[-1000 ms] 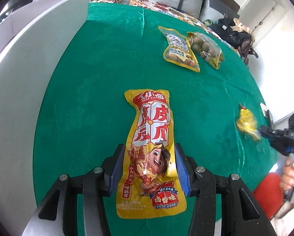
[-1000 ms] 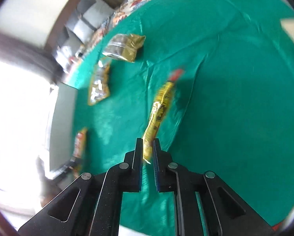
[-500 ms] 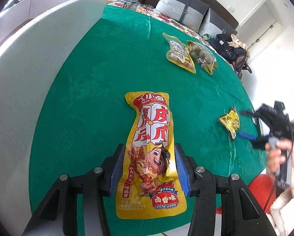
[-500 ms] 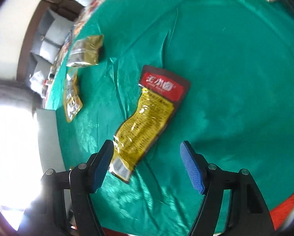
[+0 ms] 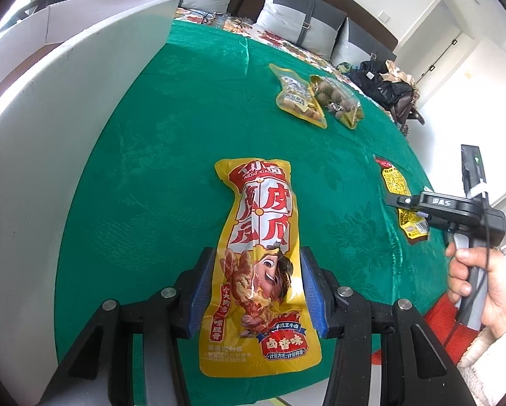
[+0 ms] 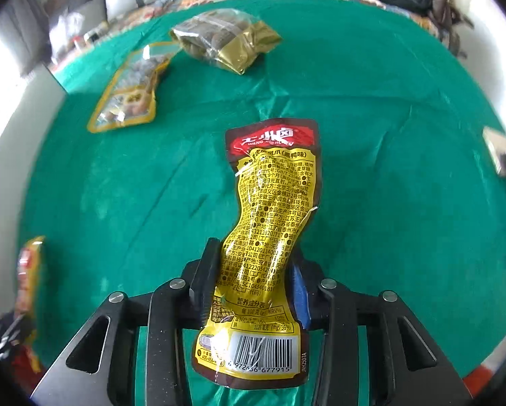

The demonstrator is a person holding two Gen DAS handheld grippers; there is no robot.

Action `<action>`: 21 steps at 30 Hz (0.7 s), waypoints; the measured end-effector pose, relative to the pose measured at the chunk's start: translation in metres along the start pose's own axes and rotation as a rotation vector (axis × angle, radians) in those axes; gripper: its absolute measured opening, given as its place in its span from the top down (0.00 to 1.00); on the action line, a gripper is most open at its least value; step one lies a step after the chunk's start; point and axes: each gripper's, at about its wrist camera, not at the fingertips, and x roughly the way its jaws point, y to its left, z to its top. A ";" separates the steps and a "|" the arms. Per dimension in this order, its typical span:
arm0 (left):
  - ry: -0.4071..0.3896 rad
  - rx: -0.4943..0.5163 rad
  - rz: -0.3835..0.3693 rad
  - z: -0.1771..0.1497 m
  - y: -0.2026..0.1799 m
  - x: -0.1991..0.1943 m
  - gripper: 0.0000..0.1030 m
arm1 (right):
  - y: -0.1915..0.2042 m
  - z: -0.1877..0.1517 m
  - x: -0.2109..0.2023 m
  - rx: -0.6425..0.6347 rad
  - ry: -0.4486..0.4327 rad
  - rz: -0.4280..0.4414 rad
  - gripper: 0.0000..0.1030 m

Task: Organize snacks
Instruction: 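Carry both packs over the white box and open both tools to drop them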

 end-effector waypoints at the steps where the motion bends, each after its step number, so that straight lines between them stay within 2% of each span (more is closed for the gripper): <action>1: -0.001 -0.008 -0.017 0.000 -0.001 -0.003 0.53 | -0.006 -0.002 -0.005 0.033 -0.006 0.053 0.61; 3: -0.004 -0.039 -0.063 0.004 -0.002 -0.013 0.53 | -0.012 -0.003 -0.016 0.091 -0.010 0.151 0.61; 5: -0.032 -0.077 -0.117 0.012 -0.004 -0.031 0.53 | -0.002 0.001 -0.025 0.112 -0.018 0.207 0.61; 7: -0.082 -0.089 -0.141 0.021 -0.004 -0.056 0.53 | 0.032 0.015 -0.037 0.070 -0.032 0.258 0.61; 10: -0.165 -0.093 -0.106 0.037 0.006 -0.100 0.53 | 0.102 0.024 -0.053 -0.037 -0.046 0.369 0.60; 12: -0.214 -0.106 -0.038 0.044 0.022 -0.128 0.53 | 0.159 0.026 -0.062 -0.138 -0.048 0.446 0.59; 15: -0.261 -0.127 0.133 0.051 0.060 -0.162 0.53 | 0.249 0.018 -0.075 -0.298 -0.043 0.540 0.58; 19: -0.255 -0.198 0.287 0.047 0.119 -0.179 0.53 | 0.344 -0.005 -0.074 -0.462 -0.025 0.593 0.56; 21: -0.226 -0.214 0.361 0.042 0.143 -0.176 0.52 | 0.375 -0.019 -0.062 -0.507 -0.018 0.599 0.46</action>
